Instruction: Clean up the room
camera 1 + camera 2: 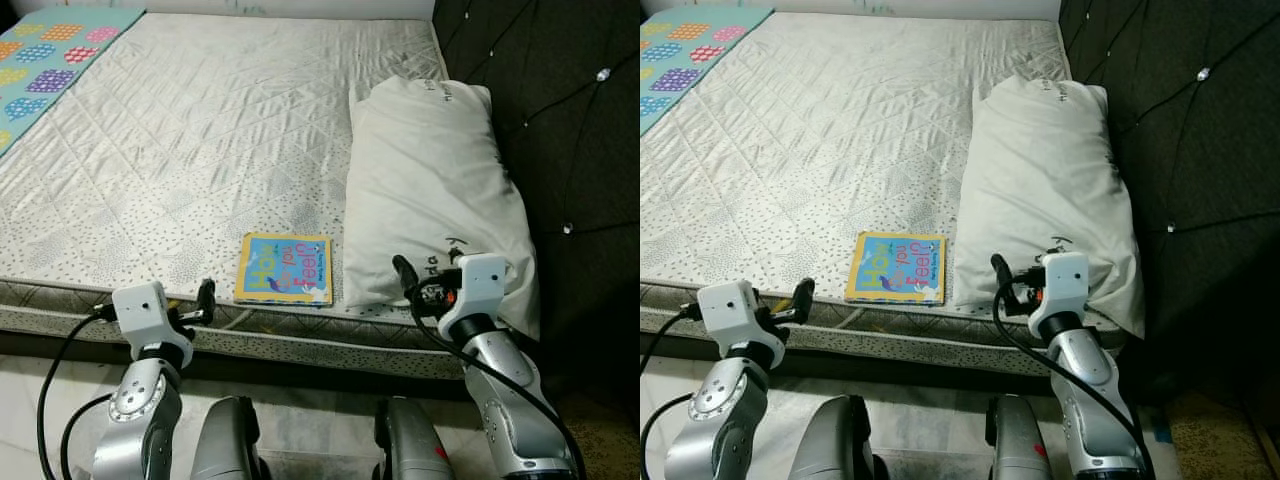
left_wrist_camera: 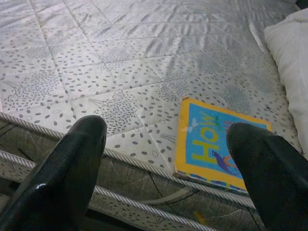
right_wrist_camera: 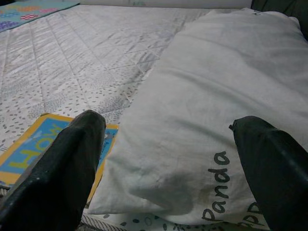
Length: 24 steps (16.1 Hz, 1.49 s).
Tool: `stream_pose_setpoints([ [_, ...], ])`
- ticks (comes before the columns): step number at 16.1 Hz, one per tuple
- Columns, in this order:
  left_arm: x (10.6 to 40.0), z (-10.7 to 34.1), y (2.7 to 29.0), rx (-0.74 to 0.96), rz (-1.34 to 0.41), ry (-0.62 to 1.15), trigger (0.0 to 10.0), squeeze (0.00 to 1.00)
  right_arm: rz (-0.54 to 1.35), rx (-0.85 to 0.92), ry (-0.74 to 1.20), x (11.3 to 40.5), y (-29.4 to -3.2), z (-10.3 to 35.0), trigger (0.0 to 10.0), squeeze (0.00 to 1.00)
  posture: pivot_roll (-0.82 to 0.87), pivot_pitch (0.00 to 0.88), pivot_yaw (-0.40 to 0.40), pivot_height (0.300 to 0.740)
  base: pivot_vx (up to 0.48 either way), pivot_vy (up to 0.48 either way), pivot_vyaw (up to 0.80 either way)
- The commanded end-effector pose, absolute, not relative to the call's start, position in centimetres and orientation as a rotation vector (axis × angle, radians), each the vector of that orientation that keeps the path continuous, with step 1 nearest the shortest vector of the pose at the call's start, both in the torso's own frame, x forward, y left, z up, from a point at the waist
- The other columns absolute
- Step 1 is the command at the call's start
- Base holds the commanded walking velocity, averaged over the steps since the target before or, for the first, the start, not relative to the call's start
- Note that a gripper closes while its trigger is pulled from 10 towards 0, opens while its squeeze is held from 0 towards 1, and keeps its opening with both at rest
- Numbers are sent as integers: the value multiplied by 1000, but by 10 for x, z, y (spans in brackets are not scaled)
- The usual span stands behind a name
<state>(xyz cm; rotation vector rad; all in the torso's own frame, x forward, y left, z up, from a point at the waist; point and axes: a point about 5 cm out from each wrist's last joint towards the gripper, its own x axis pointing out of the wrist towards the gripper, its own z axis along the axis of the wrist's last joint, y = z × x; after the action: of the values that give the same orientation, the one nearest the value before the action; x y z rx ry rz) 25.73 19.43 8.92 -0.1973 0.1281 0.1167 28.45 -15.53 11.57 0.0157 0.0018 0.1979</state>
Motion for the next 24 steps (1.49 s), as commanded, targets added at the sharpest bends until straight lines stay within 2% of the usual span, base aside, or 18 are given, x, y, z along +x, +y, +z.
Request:
stream_pose_setpoints([
  [1,256,86,197,-194,139,138,10000,0,208,10,5,285,-156,115,10000,0,-155,134,12,573,0,0,0],
  [5,255,89,195,-207,114,112,10000,0,210,9,1,283,-155,114,10000,0,-155,137,12,573,66,0,0],
  [19,255,90,193,-230,98,99,10000,0,209,-14,1,283,-156,113,10000,0,-156,142,14,573,321,0,0],
  [24,257,86,189,-248,119,134,10000,0,200,-30,-2,284,-159,113,10000,0,-158,146,13,573,0,0,0],
])
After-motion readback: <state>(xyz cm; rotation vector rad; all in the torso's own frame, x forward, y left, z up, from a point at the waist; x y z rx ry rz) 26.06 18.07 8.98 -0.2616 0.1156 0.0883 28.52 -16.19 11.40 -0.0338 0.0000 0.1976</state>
